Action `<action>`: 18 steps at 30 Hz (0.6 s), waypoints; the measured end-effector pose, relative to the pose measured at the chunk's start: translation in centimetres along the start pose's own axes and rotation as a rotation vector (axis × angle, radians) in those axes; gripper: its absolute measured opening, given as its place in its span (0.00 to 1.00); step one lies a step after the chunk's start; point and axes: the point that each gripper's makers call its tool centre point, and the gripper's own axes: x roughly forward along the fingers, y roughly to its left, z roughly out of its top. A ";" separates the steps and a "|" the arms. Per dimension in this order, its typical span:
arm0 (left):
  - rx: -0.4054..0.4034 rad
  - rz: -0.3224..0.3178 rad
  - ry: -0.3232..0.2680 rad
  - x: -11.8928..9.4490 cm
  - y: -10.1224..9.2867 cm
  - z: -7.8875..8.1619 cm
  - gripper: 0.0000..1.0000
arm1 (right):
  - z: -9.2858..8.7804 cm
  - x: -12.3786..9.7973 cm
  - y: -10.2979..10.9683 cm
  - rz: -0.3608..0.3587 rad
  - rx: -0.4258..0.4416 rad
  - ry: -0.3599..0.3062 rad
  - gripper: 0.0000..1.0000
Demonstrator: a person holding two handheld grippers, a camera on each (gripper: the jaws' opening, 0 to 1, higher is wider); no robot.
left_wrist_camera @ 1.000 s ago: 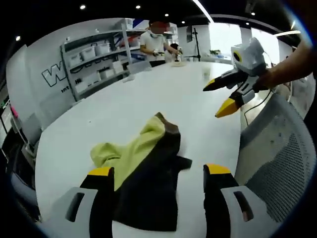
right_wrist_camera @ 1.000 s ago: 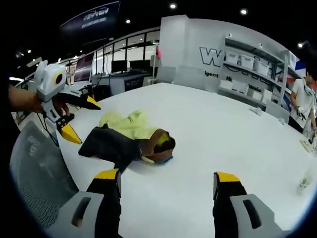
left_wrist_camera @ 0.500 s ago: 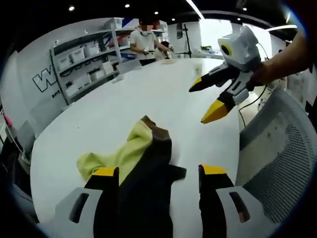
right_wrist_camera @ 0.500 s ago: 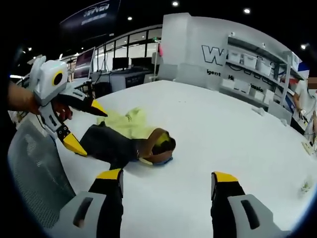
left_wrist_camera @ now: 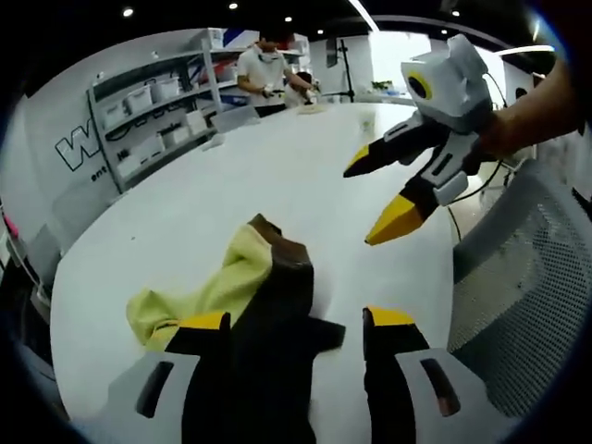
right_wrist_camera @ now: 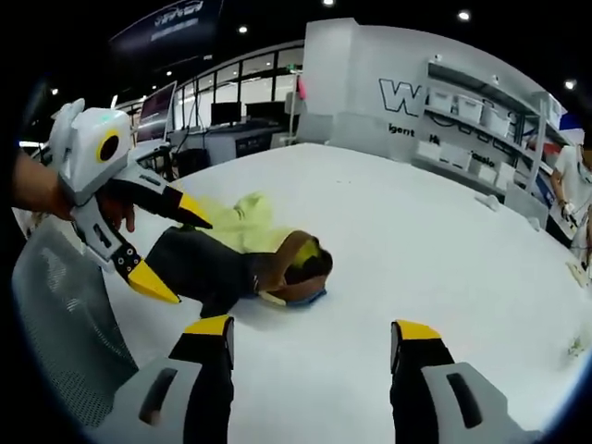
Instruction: Fold the garment on the visible template until the final outline fits inside the template.
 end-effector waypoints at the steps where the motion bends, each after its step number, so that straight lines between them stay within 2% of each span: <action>1: 0.001 0.003 0.000 0.2 0.0 0.0 0.54 | 0.0 0.1 0.0 -0.001 0.004 0.000 0.66; 12: 0.039 0.037 -0.008 2.3 -0.4 0.1 0.50 | -0.9 0.3 0.8 -0.004 0.017 0.019 0.65; 18: 0.084 0.100 -0.028 2.8 0.3 0.6 0.47 | -1.4 0.4 1.0 -0.006 0.038 0.034 0.64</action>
